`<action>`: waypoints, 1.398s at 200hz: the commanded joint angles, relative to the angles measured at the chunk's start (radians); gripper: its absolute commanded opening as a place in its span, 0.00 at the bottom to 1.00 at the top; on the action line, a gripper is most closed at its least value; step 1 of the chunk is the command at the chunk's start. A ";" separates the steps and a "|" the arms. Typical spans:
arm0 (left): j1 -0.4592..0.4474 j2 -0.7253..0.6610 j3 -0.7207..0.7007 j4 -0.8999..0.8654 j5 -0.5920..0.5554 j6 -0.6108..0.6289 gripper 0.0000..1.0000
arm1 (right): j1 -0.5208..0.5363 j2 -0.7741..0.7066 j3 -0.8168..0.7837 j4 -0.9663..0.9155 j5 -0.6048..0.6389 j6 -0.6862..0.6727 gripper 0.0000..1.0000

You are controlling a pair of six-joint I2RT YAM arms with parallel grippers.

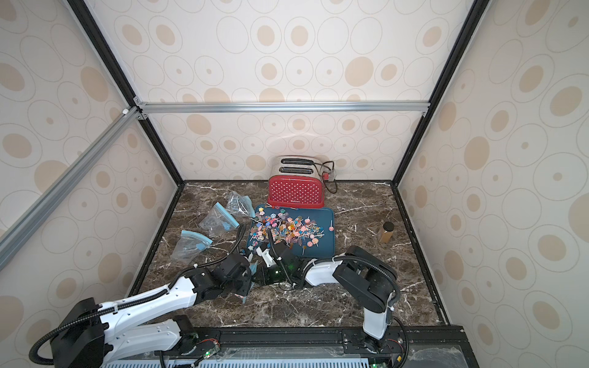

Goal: Pour candies out of the ziploc bag
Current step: Open the ziploc bag at the center of the board.

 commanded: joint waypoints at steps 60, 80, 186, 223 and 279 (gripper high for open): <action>0.002 0.002 0.009 0.080 -0.091 -0.091 0.00 | 0.085 0.030 0.155 -0.308 0.192 0.016 0.00; 0.002 0.007 0.010 0.092 -0.116 -0.129 0.00 | 0.097 0.063 0.201 -0.430 0.247 0.064 0.00; 0.002 0.014 0.042 0.116 -0.113 -0.188 0.00 | 0.124 0.049 0.270 -0.663 0.400 0.077 0.00; 0.002 -0.032 0.126 -0.050 -0.114 -0.136 0.00 | 0.123 0.003 0.260 -0.723 0.462 0.042 0.00; 0.003 -0.026 0.232 -0.273 -0.171 -0.084 0.00 | 0.122 -0.038 0.260 -0.829 0.551 0.006 0.00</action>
